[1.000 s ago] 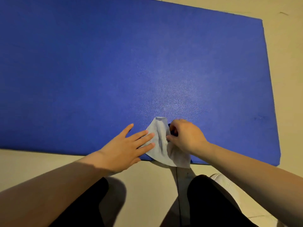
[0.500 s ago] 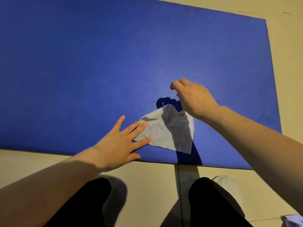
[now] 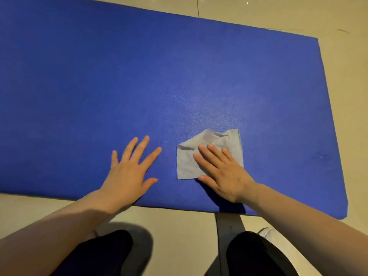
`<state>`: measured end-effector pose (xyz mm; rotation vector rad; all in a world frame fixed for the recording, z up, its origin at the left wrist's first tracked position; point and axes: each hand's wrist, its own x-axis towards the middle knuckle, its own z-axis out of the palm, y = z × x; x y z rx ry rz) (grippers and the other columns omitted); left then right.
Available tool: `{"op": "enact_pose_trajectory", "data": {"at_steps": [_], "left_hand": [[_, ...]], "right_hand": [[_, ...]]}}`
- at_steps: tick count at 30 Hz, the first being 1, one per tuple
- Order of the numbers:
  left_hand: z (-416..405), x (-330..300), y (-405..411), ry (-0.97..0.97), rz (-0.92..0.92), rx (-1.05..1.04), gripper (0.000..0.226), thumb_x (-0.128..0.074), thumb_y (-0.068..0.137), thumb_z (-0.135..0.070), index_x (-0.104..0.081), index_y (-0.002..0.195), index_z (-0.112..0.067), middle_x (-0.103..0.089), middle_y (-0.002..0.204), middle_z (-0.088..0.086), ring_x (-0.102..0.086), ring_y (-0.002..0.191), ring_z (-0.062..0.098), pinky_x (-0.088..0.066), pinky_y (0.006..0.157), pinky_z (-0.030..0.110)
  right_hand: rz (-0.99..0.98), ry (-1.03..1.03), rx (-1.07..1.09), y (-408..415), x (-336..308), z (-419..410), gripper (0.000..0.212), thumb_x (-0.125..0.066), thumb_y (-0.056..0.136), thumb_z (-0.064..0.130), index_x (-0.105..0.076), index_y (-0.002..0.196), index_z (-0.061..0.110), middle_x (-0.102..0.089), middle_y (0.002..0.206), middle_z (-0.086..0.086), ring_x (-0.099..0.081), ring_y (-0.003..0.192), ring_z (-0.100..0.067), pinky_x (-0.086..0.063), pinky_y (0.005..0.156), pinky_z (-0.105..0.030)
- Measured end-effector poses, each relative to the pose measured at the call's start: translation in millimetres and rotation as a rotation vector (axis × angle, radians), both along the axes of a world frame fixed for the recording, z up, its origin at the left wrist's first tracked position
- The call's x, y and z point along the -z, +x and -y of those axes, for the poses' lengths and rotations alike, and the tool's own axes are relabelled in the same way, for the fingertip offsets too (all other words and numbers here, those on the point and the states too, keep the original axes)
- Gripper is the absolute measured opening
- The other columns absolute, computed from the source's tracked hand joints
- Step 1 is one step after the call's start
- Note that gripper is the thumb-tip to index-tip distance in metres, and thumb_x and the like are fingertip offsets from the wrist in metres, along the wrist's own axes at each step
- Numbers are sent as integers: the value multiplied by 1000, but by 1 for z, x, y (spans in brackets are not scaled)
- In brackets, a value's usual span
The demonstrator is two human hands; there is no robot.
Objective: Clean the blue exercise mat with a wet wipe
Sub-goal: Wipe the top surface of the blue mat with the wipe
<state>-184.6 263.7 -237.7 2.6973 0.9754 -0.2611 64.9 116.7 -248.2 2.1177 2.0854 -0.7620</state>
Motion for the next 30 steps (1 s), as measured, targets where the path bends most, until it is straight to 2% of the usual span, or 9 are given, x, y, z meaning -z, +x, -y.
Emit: {"op": "enact_pose_trajectory", "data": {"at_steps": [2, 3, 6, 9, 13, 16, 20, 26, 30], "left_hand": [[-13, -3, 1, -152, -213, -168, 110, -60, 75, -72, 17, 147, -41, 24, 160, 0, 17, 147, 25, -21, 106, 72], [-19, -5, 5, -238, -304, -230, 114, -59, 72, -76, 26, 142, -44, 34, 156, -2, 25, 145, 25, -16, 108, 70], [-27, -14, 23, -359, -409, -296, 124, -70, 67, -72, 24, 145, -48, 40, 153, 0, 29, 144, 29, -14, 108, 73], [-29, -19, 36, -408, -431, -360, 130, -80, 64, -62, 20, 147, -48, 39, 153, 0, 27, 144, 31, -17, 106, 73], [-28, -26, 43, -396, -451, -369, 131, -84, 65, -56, 16, 149, -44, 38, 154, 3, 26, 145, 33, -22, 105, 72], [-28, -28, 49, -404, -461, -376, 132, -84, 66, -52, 16, 151, -39, 37, 154, 6, 25, 144, 37, -26, 106, 69], [-26, -29, 44, -386, -455, -348, 130, -81, 69, -56, 19, 150, -38, 36, 154, 8, 23, 145, 37, -28, 108, 64], [-26, -27, 43, -383, -463, -341, 134, -81, 68, -56, 28, 146, -41, 37, 153, 7, 25, 144, 37, -27, 108, 64], [-25, -28, 56, -421, -493, -406, 137, -85, 68, -47, 29, 145, -42, 39, 151, 10, 28, 142, 40, -25, 106, 67]], "right_hand": [[67, -94, 136, 25, -5, -3, 89, 31, 68, 79, 12, 147, 44, 26, 156, 8, 23, 146, -21, 5, 120, -50], [80, -153, 183, 34, -10, -10, 97, 34, 60, 82, 11, 147, 48, 30, 156, 8, 23, 147, -23, 7, 119, -49], [95, -269, 223, 36, -22, -42, 90, 11, 75, 83, -1, 154, 42, 18, 163, 2, 13, 149, -32, 1, 119, -52], [168, -296, 244, 15, -24, -65, 76, -13, 94, 69, 7, 156, 28, 18, 163, 0, 15, 148, -33, 1, 119, -54], [172, -293, -25, -32, -25, -65, 110, 0, 67, 87, 16, 154, 20, 23, 161, 0, 26, 146, -31, 12, 116, -58], [126, -254, -135, -24, -23, -64, 120, 18, 52, 87, 15, 154, 24, 26, 159, 3, 27, 146, -26, 17, 117, -51], [110, -255, 187, 49, -15, -57, 139, 29, 36, 95, 9, 155, 26, 25, 158, 4, 15, 149, -25, 7, 121, -45], [167, -270, 450, 65, -16, -59, 114, 5, 62, 97, 9, 155, 32, 18, 163, 1, 16, 149, -33, 5, 117, -57], [121, -177, 118, -9, -15, -79, 107, 8, 58, 93, 14, 151, 42, 17, 162, 9, 28, 143, -40, 15, 107, -71]]}}
